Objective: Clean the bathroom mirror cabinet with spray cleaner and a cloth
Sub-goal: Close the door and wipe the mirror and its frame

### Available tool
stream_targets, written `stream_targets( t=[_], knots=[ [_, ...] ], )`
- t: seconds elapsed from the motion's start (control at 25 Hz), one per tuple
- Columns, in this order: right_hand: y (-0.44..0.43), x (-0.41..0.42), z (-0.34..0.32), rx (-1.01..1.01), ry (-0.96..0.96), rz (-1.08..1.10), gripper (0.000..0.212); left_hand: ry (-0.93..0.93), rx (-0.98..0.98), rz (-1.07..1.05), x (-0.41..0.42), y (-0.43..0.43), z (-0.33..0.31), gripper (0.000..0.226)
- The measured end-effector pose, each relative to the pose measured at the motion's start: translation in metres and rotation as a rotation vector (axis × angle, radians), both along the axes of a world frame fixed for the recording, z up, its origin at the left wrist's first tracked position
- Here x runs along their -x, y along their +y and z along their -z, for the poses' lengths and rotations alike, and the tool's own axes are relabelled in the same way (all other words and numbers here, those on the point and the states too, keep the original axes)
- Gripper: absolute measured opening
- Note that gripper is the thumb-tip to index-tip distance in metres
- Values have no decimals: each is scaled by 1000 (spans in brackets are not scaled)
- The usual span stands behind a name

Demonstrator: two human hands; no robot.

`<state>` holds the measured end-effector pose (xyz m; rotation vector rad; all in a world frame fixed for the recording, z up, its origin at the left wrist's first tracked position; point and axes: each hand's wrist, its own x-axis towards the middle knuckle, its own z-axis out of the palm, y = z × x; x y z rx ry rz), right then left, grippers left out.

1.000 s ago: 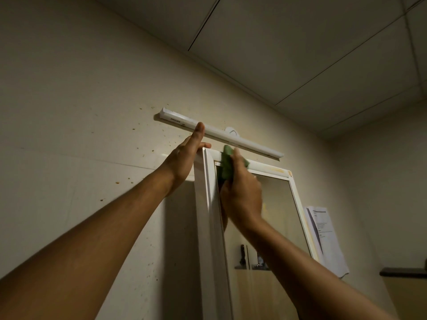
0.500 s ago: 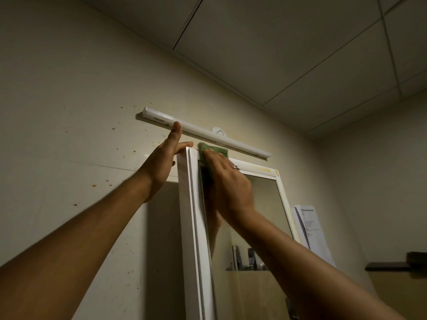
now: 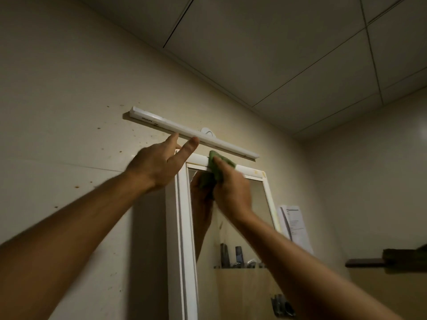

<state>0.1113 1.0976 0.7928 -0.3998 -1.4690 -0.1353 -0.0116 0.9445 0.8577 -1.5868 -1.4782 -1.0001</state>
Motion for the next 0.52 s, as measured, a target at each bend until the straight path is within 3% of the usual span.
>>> stream_targets(
  t=[0.12,0.2,0.28,0.36,0.52],
  knots=[
    [35,-13,5,-252,-34,202,59,229,15,-311,-16,0,-3,106],
    [71,-42,-12,-123,-33,280,56,287,19,-375,-18,6,-8,111],
    [95,-69,-27,77,-45,350,43,251,27,-344,-17,14,-14,111],
    [92,-73,-41,148,-22,316,27,173,51,-261,-14,18,-19,109],
    [42,-29,-37,-141,-8,-28,32,-41,45,49,-12,15,-20,93]
  ],
)
